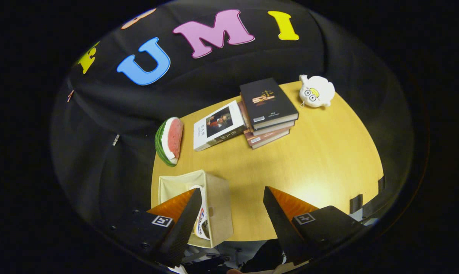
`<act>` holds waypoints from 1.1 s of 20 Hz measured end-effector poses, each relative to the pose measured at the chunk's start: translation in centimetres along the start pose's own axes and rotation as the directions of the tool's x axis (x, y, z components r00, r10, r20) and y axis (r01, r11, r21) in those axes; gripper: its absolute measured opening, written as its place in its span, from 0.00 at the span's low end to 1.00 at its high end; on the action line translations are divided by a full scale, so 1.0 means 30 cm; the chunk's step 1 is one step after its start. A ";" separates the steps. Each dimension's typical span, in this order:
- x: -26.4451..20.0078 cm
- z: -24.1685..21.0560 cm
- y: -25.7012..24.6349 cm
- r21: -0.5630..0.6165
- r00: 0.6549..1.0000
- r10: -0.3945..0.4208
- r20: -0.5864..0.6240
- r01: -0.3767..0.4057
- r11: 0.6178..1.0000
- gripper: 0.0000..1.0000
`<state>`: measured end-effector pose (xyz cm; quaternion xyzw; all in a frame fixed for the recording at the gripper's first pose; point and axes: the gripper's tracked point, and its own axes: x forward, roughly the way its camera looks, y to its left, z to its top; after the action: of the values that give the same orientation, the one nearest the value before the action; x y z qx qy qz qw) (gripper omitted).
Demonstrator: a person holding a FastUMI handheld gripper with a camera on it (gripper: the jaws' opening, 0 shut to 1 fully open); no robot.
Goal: Open the storage box then place both shoes into the box .Put the left shoe in first, then the right shoe, with the right side of both shoes facing outward in a uniform manner.
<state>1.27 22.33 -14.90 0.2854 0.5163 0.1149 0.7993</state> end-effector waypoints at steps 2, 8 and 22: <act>-0.037 0.059 -0.076 -0.022 0.996 -0.034 0.078 0.036 0.999 0.99; -0.190 0.247 -0.270 -0.119 0.898 -0.107 0.427 0.173 0.978 0.99; -0.629 0.432 -0.253 -0.227 0.507 -0.007 0.862 0.398 0.889 0.98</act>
<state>3.68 2.77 -0.99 0.0718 0.0616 -0.0315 0.9950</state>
